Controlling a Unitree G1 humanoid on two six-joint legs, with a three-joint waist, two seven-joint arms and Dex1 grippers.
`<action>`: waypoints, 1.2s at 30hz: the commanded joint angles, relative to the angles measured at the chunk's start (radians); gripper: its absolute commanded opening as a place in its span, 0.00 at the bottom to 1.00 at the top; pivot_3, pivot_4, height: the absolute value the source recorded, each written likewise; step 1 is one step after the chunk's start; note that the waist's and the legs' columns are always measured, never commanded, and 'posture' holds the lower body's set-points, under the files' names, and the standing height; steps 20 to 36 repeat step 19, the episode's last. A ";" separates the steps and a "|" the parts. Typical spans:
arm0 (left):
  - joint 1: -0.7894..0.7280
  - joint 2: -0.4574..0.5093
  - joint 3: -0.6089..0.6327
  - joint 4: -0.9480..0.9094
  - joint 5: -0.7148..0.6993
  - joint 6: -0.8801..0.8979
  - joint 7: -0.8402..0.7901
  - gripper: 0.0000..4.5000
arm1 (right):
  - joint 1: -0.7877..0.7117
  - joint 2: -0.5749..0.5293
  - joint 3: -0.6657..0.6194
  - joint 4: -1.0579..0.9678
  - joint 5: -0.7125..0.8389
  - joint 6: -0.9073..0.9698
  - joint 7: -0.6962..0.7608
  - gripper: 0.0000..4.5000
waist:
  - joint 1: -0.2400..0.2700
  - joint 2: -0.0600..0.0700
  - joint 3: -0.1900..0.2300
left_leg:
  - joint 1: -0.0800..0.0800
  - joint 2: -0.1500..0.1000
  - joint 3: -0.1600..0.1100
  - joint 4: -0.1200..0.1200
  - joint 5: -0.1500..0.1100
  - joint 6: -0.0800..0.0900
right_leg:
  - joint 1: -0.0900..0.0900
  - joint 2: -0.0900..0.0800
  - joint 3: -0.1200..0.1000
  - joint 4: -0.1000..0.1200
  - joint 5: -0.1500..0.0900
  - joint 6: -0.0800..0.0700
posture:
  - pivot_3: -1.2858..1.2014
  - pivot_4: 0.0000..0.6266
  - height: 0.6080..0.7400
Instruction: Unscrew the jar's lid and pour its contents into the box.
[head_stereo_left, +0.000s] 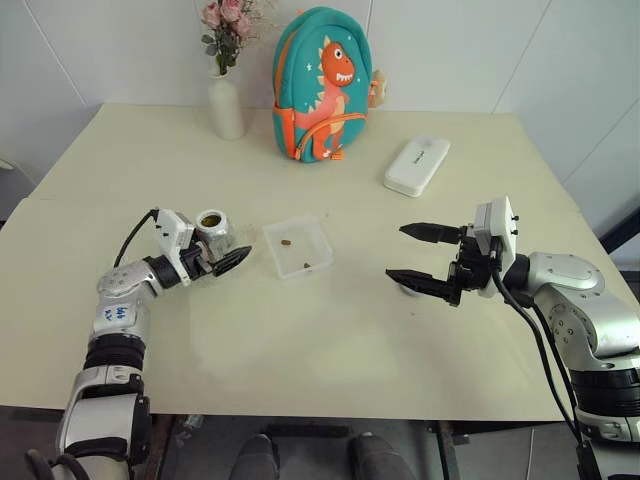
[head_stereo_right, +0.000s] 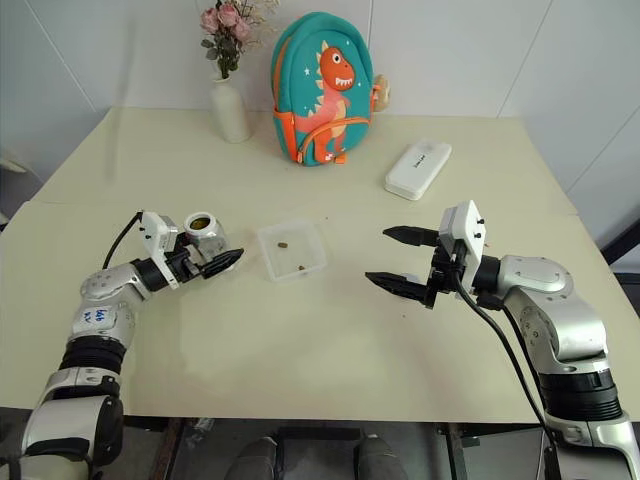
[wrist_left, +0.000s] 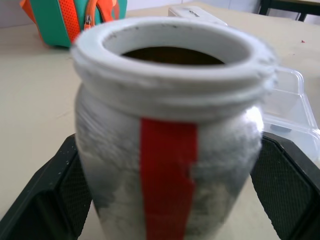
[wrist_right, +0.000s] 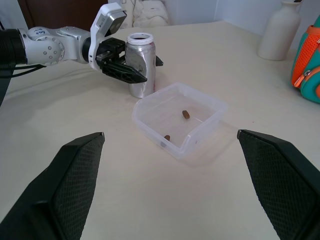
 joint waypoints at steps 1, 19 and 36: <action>0.023 0.061 0.005 -0.065 0.002 0.038 -0.033 1.00 | -0.005 -0.014 -0.026 -0.031 0.012 -0.005 0.003 1.00 | -0.002 0.000 0.000 | 0.000 0.000 0.000 0.000 0.000 0.000 | 0.000 0.000 0.000 0.000 0.000 0.000 | 0.52 0.24 1.00; 0.385 0.316 0.222 -0.433 -0.227 0.175 -0.334 1.00 | 0.010 -0.048 -0.052 -0.041 0.023 -0.021 0.042 1.00 | -0.020 0.000 0.000 | 0.000 0.002 0.003 -0.008 -0.001 0.000 | -0.001 -0.003 -0.002 -0.008 -0.002 -0.004 | 0.52 0.24 1.00; 0.385 0.316 0.222 -0.433 -0.227 0.175 -0.334 1.00 | 0.010 -0.048 -0.052 -0.041 0.023 -0.021 0.042 1.00 | -0.020 0.000 0.000 | 0.000 0.002 0.003 -0.008 -0.001 0.000 | -0.001 -0.003 -0.002 -0.008 -0.002 -0.004 | 0.52 0.24 1.00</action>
